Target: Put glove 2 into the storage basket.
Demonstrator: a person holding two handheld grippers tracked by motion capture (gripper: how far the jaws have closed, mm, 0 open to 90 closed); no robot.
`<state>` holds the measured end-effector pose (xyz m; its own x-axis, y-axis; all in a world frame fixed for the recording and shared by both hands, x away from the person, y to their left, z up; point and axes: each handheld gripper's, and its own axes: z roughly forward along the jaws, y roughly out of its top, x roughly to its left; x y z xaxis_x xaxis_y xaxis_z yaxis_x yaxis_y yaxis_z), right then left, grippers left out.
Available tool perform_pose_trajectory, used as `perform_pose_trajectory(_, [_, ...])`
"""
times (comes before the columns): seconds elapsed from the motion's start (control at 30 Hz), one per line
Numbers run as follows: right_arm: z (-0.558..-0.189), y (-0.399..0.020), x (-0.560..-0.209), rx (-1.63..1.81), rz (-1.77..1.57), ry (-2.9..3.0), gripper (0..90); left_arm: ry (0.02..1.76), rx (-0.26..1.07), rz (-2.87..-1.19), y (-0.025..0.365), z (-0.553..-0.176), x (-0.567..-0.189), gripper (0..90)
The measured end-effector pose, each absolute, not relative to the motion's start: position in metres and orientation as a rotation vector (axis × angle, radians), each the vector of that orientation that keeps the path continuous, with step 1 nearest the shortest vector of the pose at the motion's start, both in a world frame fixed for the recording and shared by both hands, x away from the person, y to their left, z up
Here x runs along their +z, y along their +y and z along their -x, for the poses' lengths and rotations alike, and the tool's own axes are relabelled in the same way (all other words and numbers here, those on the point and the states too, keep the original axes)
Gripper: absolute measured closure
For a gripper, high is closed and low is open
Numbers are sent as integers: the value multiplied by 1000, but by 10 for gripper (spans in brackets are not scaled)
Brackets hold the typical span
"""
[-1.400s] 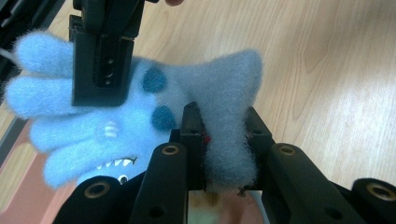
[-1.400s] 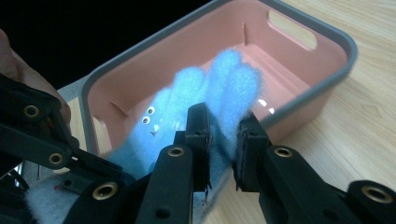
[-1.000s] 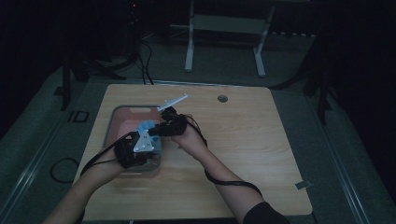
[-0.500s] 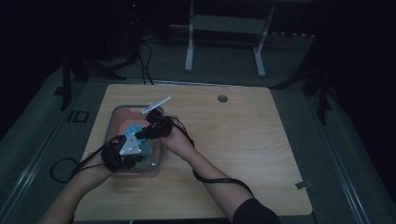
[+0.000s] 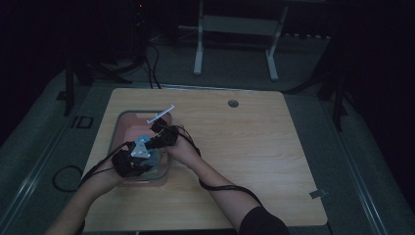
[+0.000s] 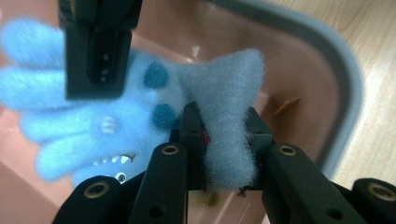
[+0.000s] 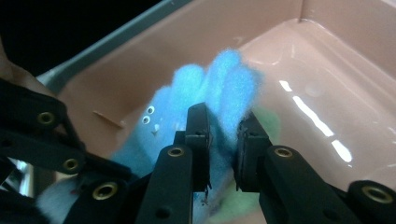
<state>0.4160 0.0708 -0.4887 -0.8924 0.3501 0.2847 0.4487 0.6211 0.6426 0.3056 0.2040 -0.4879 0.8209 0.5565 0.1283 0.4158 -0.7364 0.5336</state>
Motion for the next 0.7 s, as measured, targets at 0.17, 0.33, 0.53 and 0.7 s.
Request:
perform_pose_trajectory(0.17, [-415,77,-488,-1086,648,-2777,775,729,356,-2516,204,-312,-492,760])
perform_pose_trajectory(0.33, [-415,77,-487,-1071,654,-2776,665,735,340,-2523,203,-314,-494,744])
perform_pose_trajectory(0.53, [-417,70,-481,-1112,679,-2800,503,743,329,-2522,203,-315,-494,645])
perform_pose_trajectory(0.7, [-417,59,-468,-1176,680,-2799,399,772,367,-2503,203,-313,-493,479])
